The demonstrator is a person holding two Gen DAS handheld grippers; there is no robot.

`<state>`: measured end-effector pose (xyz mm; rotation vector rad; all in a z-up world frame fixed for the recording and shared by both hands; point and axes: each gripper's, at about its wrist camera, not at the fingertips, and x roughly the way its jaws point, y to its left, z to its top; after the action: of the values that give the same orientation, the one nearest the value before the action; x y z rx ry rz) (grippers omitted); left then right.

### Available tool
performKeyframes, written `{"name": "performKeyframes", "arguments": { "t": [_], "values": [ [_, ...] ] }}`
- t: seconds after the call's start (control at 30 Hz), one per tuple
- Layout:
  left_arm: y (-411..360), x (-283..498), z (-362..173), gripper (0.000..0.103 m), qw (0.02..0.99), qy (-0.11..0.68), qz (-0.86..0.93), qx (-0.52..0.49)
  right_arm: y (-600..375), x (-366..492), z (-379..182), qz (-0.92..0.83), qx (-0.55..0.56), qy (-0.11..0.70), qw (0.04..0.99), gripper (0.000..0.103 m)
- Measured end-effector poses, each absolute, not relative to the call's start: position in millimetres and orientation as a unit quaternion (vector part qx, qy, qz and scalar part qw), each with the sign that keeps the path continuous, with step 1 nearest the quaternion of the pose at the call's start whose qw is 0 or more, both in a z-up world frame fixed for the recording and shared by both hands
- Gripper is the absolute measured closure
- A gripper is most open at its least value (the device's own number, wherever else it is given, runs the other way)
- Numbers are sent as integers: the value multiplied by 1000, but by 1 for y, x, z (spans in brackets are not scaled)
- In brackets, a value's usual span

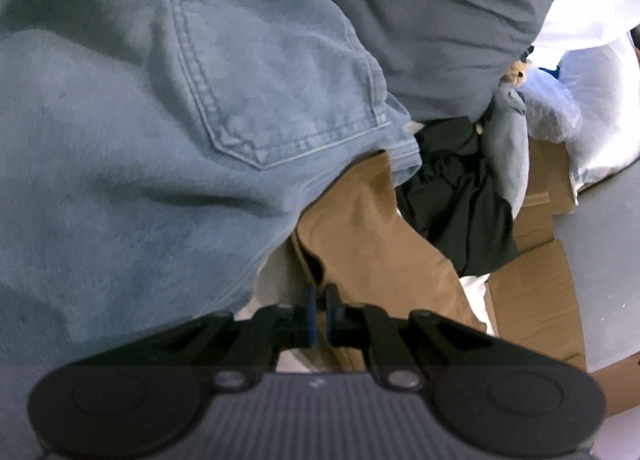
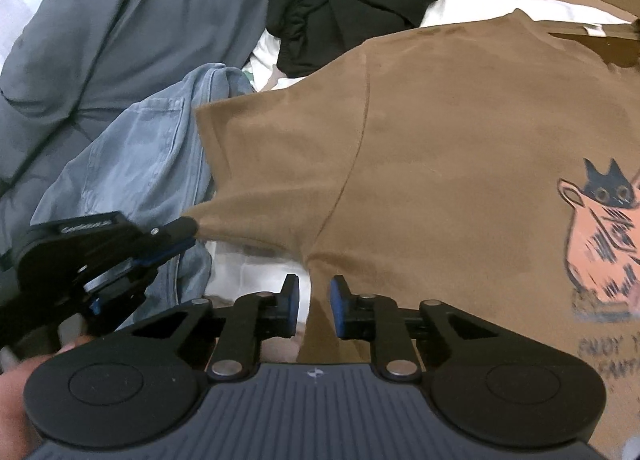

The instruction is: Fold clothes

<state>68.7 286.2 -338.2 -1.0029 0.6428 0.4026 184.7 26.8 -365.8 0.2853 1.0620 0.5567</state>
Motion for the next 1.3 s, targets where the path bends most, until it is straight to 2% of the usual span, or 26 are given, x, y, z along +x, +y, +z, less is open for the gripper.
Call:
{"name": "performKeyframes", "arguments": {
  "t": [0.07,0.17,0.23,0.53,1.3],
  "values": [
    [286,71,-332,99,816,301,178,-461,29,193,-370,255,143,501,815,96],
    [285,75,-325,100,824,300,167,-450,32,203,-376,244,151,505,814,96],
    [285,77,-322,100,826,299,167,-447,32,206,-380,237,156,509,813,102],
    [273,84,-314,100,831,287,128,-458,39,203,-396,228,158,528,803,103],
    [238,99,-311,100,830,336,35,-444,36,215,-409,231,192,545,783,102]
  ]
}}
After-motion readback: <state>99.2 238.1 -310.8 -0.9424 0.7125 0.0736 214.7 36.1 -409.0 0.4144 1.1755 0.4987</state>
